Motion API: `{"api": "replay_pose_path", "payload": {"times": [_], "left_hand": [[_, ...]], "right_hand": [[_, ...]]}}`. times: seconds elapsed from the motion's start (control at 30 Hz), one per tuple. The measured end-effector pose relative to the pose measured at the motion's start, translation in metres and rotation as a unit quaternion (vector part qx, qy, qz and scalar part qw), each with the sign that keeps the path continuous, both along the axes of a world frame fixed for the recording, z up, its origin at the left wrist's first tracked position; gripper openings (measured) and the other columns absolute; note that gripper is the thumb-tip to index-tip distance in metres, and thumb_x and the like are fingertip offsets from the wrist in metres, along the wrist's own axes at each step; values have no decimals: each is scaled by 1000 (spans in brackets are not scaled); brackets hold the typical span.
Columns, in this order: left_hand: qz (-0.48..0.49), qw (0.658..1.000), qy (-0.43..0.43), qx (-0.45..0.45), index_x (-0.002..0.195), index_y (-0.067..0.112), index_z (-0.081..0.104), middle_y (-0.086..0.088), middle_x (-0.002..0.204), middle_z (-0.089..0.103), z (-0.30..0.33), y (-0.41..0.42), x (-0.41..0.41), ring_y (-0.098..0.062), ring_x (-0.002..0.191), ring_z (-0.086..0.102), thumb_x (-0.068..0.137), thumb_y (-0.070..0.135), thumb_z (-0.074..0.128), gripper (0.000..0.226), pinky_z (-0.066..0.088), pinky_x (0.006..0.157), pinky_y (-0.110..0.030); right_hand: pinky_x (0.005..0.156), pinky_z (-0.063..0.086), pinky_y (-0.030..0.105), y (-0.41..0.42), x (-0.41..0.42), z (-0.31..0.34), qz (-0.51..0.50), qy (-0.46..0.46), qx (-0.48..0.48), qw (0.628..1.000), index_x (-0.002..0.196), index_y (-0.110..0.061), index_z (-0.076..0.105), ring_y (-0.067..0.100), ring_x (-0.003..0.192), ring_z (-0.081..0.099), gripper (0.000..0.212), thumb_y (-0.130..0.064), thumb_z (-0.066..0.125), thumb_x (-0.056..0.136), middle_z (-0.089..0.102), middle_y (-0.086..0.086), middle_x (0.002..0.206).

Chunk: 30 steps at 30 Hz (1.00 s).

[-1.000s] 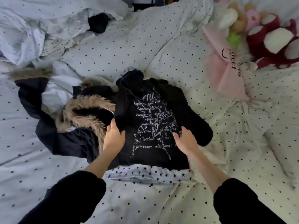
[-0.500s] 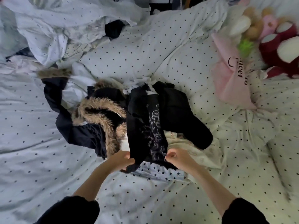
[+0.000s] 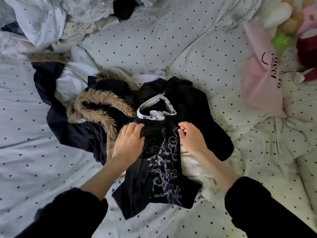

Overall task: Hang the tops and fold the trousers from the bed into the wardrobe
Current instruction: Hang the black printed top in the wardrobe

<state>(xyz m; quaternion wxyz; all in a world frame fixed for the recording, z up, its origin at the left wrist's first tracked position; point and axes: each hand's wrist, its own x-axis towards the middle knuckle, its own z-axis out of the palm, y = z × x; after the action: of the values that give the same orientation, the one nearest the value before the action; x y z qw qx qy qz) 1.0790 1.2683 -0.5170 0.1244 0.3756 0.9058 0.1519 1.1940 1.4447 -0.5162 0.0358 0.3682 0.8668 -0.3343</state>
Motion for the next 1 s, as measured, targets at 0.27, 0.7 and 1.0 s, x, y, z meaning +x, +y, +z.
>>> {"api": "replay_pose_path", "payload": {"times": [0.27,0.7,1.0], "left_hand": [[-107,993,-42,-34,148,18,19,1,124,55,-23,42,-14,-16,129,39,94,42,49,66,14,116,-34],[41,986,-146,-75,96,16,64,5,103,49,-15,-2,-24,-20,97,56,93,37,52,25,37,93,-32],[155,978,-134,27,105,3,63,-12,96,63,72,-83,-38,-25,83,54,88,12,58,20,33,69,-24]], "right_hand": [[104,34,46,31,-67,-31,51,9,58,997,146,-14,29,28,132,36,49,-27,38,100,36,7,148],[85,36,36,25,-119,-11,167,-42,184,968,122,-15,54,31,94,59,29,-21,42,96,68,10,95],[75,49,36,2,-83,99,200,59,132,969,115,-17,65,25,81,57,33,-5,47,89,63,6,103]]}}
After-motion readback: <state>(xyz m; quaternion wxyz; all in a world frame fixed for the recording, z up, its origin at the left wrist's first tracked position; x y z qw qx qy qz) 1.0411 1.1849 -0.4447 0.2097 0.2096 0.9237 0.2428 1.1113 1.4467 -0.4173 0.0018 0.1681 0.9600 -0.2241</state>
